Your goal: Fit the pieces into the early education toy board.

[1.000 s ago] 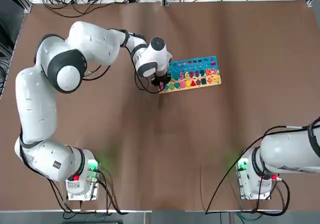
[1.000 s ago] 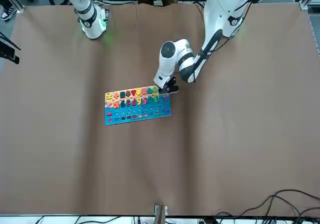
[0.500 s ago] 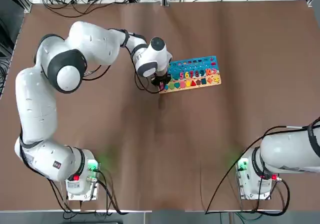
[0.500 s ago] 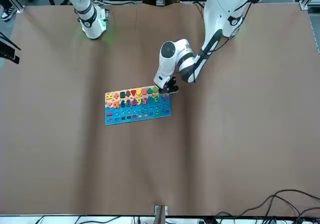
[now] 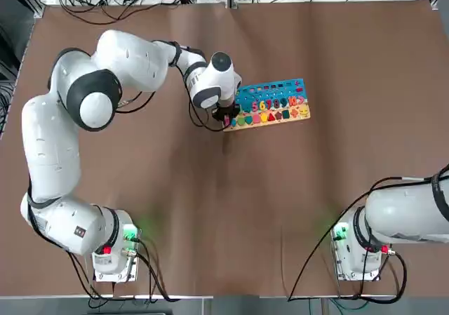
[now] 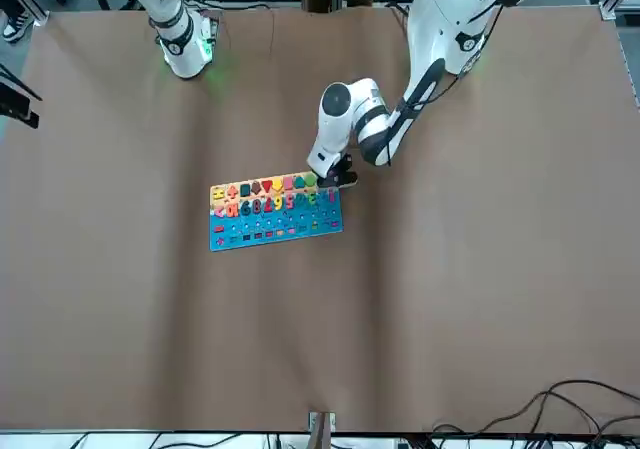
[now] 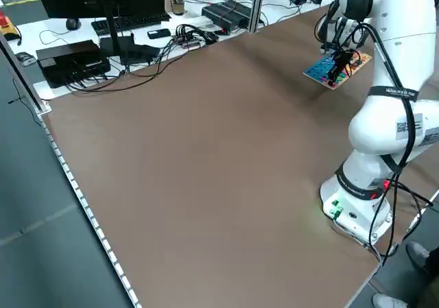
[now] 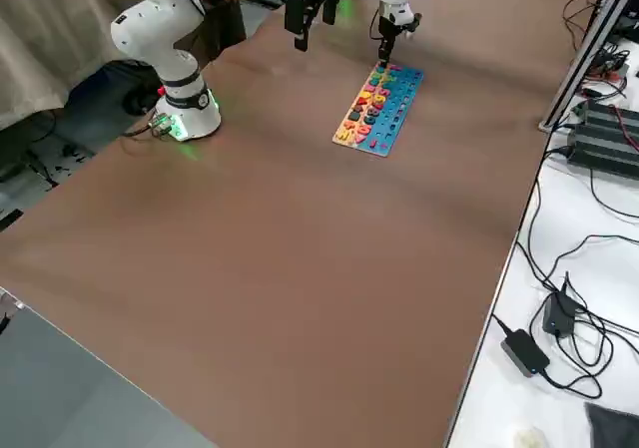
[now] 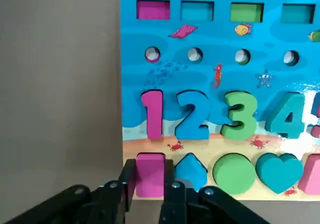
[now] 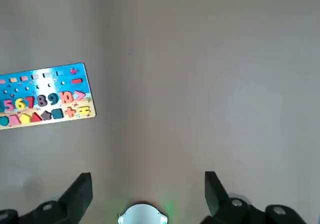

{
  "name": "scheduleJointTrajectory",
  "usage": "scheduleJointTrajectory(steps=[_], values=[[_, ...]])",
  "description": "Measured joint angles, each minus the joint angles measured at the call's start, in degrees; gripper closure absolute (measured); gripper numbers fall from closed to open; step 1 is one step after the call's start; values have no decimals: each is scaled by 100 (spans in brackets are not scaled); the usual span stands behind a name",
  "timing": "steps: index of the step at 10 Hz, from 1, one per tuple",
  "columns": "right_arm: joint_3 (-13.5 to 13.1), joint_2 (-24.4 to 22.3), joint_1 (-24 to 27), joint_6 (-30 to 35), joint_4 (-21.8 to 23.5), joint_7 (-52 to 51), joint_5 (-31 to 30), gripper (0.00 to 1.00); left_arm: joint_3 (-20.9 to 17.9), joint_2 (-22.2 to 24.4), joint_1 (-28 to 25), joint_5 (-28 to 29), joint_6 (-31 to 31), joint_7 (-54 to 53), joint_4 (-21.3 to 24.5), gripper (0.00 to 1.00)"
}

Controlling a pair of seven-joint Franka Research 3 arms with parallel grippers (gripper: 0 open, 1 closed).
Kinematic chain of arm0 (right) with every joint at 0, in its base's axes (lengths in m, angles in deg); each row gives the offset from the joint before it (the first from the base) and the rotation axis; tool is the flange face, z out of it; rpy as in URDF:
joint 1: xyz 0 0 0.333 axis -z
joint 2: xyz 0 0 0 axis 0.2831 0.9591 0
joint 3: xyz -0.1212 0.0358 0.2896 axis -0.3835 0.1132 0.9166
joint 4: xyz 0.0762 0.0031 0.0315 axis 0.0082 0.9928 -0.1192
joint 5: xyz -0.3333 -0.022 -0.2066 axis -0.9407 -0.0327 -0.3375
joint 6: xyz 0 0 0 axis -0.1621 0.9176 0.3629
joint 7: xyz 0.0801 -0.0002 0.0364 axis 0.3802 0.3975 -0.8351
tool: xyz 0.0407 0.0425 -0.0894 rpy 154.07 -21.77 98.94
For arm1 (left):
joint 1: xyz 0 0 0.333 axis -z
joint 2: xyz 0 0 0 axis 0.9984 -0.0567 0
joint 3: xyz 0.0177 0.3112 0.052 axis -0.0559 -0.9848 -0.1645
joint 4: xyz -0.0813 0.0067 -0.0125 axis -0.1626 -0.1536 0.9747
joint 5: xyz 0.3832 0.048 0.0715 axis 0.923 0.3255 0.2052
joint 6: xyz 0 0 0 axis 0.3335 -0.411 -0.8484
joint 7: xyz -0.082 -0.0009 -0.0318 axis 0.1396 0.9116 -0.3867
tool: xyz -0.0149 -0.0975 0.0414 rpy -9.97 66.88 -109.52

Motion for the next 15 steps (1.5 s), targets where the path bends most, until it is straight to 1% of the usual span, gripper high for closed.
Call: scheduleJointTrajectory(steps=[11, 15], values=[[-6, 0, 1, 0, 0, 0, 0, 1, 0, 0, 0, 0, -1, 0, -1, 74], [-6, 0, 1, 0, 0, 0, 0, 1, -2, -1, -1, 0, -24, 1, 0, 70]])
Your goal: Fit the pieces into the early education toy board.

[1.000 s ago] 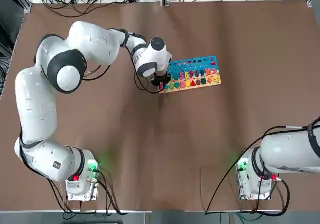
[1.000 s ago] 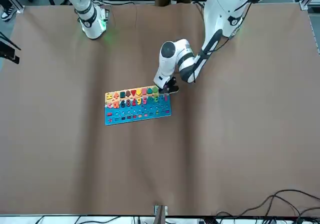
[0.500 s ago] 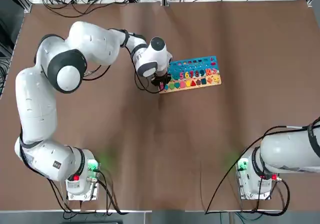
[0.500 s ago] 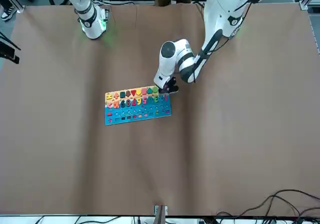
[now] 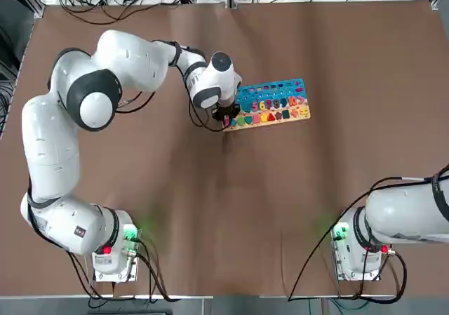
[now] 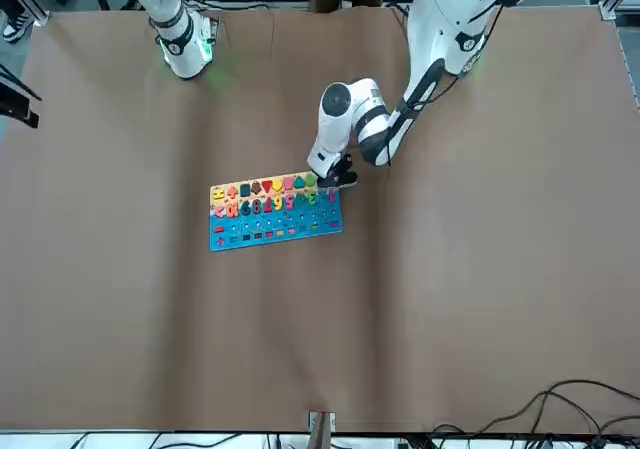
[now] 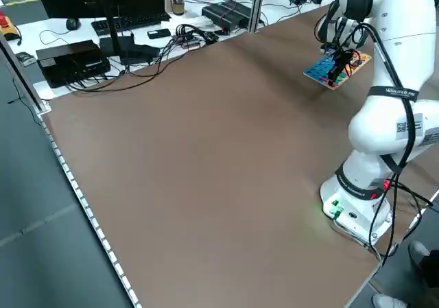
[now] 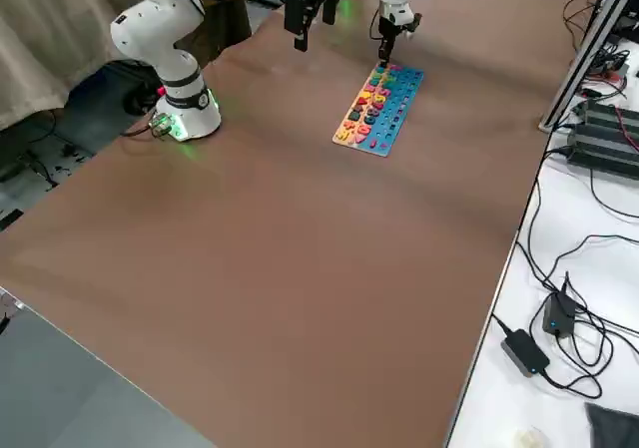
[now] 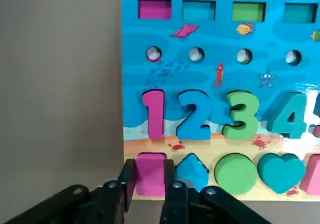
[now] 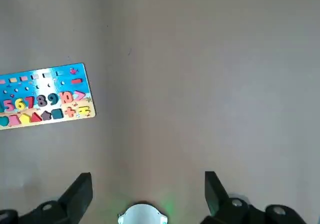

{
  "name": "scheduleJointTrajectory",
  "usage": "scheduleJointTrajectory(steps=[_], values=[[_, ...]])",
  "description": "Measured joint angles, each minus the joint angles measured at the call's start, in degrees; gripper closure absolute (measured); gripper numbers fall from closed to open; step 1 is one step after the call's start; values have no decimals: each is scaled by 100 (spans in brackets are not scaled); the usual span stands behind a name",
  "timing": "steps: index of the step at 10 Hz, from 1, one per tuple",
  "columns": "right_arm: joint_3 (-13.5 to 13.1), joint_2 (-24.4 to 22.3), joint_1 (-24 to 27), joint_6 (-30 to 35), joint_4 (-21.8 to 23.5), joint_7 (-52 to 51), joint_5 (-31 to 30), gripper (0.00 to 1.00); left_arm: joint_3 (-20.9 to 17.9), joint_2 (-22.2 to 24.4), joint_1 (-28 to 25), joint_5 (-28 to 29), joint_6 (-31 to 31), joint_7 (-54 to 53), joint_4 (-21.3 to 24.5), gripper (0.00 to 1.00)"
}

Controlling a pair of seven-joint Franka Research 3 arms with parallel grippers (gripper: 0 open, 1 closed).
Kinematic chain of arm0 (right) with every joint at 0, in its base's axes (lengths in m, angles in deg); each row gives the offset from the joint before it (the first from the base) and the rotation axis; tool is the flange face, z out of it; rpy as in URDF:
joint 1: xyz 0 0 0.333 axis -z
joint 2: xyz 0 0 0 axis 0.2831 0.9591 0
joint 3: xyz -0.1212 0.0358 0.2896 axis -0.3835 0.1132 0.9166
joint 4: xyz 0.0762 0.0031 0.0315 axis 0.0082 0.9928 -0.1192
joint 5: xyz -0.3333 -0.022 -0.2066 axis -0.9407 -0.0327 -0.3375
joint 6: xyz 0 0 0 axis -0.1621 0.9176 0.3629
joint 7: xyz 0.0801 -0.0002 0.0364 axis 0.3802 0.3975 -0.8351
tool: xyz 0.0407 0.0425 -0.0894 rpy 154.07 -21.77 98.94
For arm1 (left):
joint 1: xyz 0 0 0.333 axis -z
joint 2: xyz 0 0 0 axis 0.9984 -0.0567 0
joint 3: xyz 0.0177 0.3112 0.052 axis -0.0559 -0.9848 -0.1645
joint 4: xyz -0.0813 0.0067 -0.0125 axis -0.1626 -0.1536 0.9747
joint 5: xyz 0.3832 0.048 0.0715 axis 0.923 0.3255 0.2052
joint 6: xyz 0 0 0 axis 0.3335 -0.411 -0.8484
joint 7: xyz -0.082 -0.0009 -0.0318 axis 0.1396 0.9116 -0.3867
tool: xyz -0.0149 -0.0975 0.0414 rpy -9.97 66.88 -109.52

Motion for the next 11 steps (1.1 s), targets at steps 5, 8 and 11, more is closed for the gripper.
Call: scheduleJointTrajectory(steps=[5, 8, 11], values=[[0, 0, 0, 50, 0, 0, 0, 1, 0, 0, 0, 0, -8, 0, 0, 68], [0, 0, 0, 57, 0, 0, 0, 1, -2, -3, 2, 0, -12, 0, -1, 67], [0, 0, 0, 58, 0, 0, 0, 1, 0, -4, 3, 0, -6, 0, -9, 70]])
